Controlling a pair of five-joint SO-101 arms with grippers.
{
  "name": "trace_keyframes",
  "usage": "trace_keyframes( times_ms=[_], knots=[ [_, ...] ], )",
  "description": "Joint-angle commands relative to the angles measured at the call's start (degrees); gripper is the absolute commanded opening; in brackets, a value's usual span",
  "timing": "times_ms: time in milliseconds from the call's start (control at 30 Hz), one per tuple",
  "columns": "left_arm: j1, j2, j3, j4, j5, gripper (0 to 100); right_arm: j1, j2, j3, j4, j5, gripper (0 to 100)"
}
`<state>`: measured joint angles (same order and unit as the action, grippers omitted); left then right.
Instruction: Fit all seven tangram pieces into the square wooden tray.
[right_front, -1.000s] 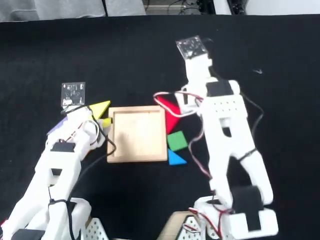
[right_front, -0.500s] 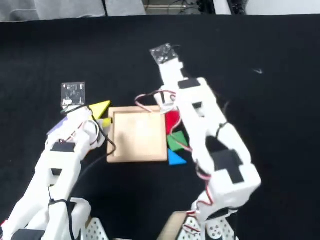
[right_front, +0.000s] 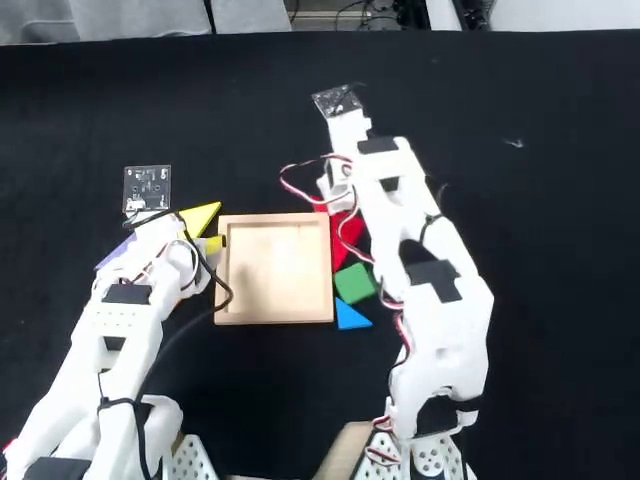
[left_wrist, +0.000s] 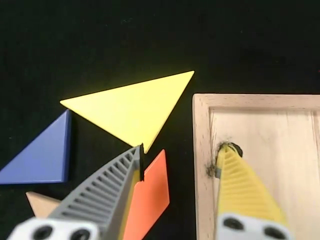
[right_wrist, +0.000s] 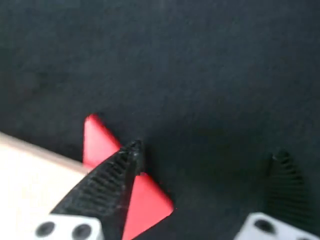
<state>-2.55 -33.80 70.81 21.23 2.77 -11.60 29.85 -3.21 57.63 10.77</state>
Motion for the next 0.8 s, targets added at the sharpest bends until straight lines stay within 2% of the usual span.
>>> trace_keyframes(
  times_ms=[0,433,667,767],
  knots=[
    [-0.13,-0.35,-0.84,-1.14,0.53,25,-3.78,-0.66,-4.00,3.78,-0.35,37.8],
    [-0.13,-0.62,-0.75,-1.14,0.53,25,-2.46,-7.78,-3.65,15.12,0.09,37.8],
    [-0.13,-0.62,-0.92,-1.14,0.53,25,2.11,-12.18,-3.65,16.70,0.09,37.8],
    [-0.13,-0.62,-0.92,-1.14,0.53,25,4.13,-14.73,-3.65,20.66,0.09,37.7]
  ],
)
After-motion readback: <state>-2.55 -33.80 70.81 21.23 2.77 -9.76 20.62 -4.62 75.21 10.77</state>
